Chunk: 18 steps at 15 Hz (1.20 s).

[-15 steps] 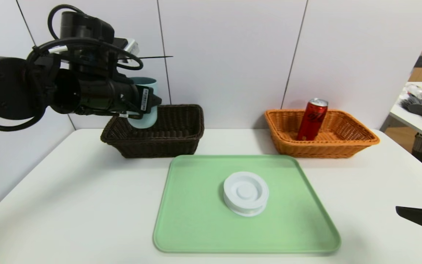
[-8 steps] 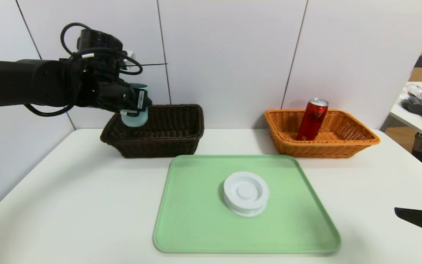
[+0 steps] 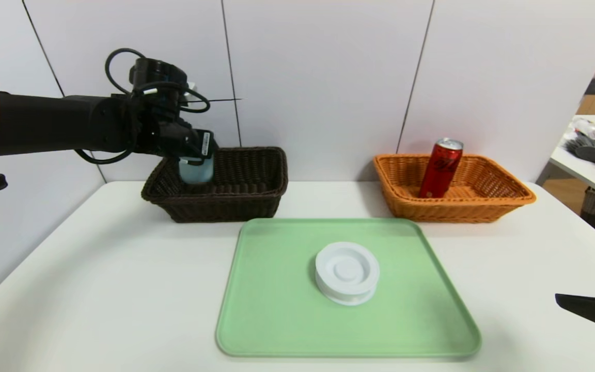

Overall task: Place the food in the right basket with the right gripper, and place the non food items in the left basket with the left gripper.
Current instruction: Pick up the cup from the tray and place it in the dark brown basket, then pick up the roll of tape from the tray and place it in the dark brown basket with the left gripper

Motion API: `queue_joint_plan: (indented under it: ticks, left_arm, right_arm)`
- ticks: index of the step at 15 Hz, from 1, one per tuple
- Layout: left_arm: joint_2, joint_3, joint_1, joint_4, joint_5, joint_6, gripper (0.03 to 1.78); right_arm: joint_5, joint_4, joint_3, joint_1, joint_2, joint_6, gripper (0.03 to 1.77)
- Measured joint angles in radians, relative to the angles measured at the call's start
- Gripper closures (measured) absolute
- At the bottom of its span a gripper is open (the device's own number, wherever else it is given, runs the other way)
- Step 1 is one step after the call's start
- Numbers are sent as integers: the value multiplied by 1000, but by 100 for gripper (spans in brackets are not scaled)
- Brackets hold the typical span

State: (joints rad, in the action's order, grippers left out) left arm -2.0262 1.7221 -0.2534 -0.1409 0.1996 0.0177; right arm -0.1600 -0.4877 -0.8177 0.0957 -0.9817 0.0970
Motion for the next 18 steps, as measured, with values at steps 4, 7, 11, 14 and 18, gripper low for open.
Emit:
queue_joint_plan:
  ticks: [4,7,11,14,18]
  left_arm:
    - [-16,14,0,-1,1,3,36]
    - [-16,14,-1,-5,1,1,28]
    - [4,41,-15,-9,11,-5,21]
    - [33,48,-40,-10,13,-5,18]
    - [60,45,-77,-29,14,-4,15]
  right_arm:
    - [2,3,0,-1,-4,1,10]
    - [11,-1,-2,-4,-11,2,10]
    - [14,-1,-2,-11,-20,0,10]
    - [14,0,-6,-14,-20,0,10]
    - [14,-3,-7,-17,-17,-1,10]
